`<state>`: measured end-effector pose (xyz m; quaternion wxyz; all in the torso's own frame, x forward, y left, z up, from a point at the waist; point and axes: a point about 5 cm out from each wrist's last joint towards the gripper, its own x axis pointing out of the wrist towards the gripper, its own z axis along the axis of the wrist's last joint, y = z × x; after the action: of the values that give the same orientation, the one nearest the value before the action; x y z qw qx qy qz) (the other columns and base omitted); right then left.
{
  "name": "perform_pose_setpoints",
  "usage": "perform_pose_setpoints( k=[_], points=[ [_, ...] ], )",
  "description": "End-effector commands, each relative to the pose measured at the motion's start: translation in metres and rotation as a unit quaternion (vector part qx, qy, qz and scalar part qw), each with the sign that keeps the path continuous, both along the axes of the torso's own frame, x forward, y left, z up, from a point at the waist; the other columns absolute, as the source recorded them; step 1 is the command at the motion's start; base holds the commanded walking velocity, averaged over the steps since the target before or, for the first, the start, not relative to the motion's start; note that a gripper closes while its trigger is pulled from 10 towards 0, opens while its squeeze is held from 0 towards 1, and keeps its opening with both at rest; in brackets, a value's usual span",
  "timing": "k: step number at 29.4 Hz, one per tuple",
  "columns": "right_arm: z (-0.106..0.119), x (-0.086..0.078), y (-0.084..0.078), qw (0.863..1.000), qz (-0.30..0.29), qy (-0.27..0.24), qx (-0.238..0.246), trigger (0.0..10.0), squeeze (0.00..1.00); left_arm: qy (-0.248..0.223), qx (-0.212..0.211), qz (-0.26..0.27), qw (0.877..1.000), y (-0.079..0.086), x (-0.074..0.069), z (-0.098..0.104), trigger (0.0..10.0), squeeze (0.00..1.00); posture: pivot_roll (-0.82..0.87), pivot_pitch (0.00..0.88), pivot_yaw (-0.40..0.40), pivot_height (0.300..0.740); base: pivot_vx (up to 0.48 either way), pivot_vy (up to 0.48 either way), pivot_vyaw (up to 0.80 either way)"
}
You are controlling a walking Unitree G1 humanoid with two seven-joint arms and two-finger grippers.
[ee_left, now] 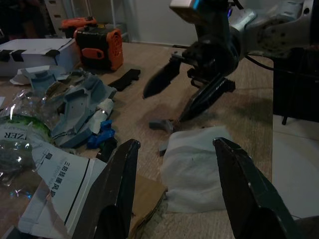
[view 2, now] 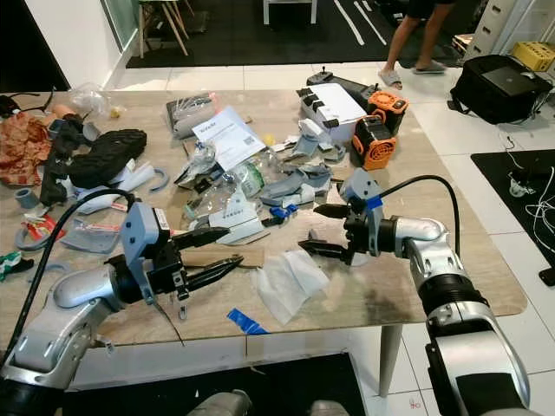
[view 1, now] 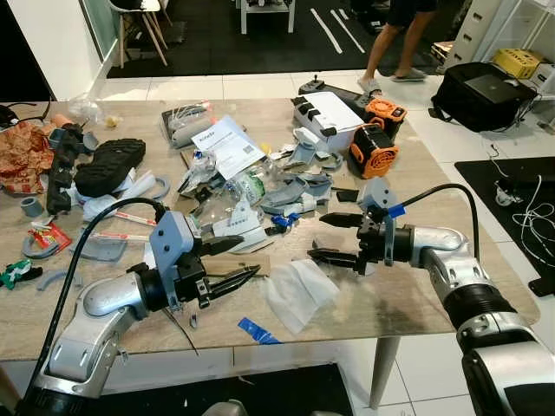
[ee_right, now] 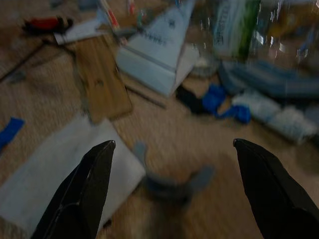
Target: Picking trash to rubbish bin
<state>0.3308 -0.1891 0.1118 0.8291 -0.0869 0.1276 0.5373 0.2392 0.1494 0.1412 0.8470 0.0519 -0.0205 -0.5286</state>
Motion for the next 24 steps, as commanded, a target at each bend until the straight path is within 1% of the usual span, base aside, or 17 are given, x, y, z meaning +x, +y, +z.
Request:
perform_pose_setpoints(
  k=[1,6,9,15,17,18,19,20,22,23,24],
  points=[
    [-0.003,0.0,0.002,1.0,0.002,0.005,-0.012,10.0,0.0,0.0,0.003,-0.005,1.0,-0.002,0.0,0.0,10.0,0.0,0.01,0.0,-0.023,0.74,0.0,0.0,0.0],
    [-0.017,-0.002,-0.001,0.998,-0.018,0.028,-0.046,10.0,0.0,-0.001,0.004,-0.002,1.0,-0.001,0.0,0.001,10.0,0.0,0.01,0.0,-0.019,0.74,0.0,0.0,0.0],
    [-0.021,-0.003,-0.002,0.998,-0.023,0.033,-0.053,10.0,0.0,-0.003,0.004,-0.001,1.0,-0.001,0.0,0.001,10.0,0.0,0.01,0.0,-0.019,0.74,0.0,0.0,0.0],
    [-0.023,-0.002,0.001,0.998,-0.026,0.036,-0.052,10.0,0.0,-0.007,0.001,-0.001,1.0,-0.003,0.0,0.003,10.0,0.0,0.02,0.0,-0.02,0.74,0.0,0.0,0.0],
    [-0.021,-0.001,0.0,0.998,-0.025,0.032,-0.051,10.0,0.0,-0.008,0.0,-0.001,1.0,-0.004,-0.001,0.004,10.0,0.0,0.02,0.0,-0.021,0.74,0.0,0.0,0.0],
    [-0.015,0.002,0.0,0.999,-0.021,0.025,-0.038,10.0,0.0,-0.009,-0.001,-0.001,1.0,-0.004,-0.001,0.004,10.0,0.0,0.02,0.0,-0.021,0.74,0.0,0.0,0.0],
    [-0.015,0.002,0.0,0.999,-0.021,0.025,-0.038,10.0,0.0,-0.009,-0.001,-0.001,1.0,-0.004,-0.001,0.004,10.0,0.0,0.02,0.0,-0.021,0.74,0.0,0.0,0.0],
    [-0.008,0.004,0.0,0.999,-0.016,0.022,-0.019,10.0,0.0,-0.01,-0.001,0.0,1.0,-0.004,-0.001,0.004,10.0,0.0,0.02,0.0,-0.021,0.74,0.0,0.0,0.0],
    [-0.008,0.004,0.0,0.999,-0.016,0.022,-0.019,10.0,0.0,-0.01,-0.001,0.0,1.0,-0.004,-0.001,0.004,10.0,0.0,0.02,0.0,-0.021,0.74,0.0,0.0,0.0],
    [-0.004,0.005,0.0,1.0,-0.013,0.02,-0.009,10.0,0.0,-0.01,-0.001,0.0,1.0,-0.004,-0.001,0.005,10.0,0.0,0.02,0.0,-0.021,0.74,0.0,0.0,0.0],
    [0.009,0.007,0.002,1.0,0.01,0.013,0.018,10.0,0.0,-0.011,-0.002,0.0,1.0,-0.004,0.0,0.005,10.0,0.0,0.02,0.0,-0.022,0.74,0.0,0.0,0.0]
  ],
)
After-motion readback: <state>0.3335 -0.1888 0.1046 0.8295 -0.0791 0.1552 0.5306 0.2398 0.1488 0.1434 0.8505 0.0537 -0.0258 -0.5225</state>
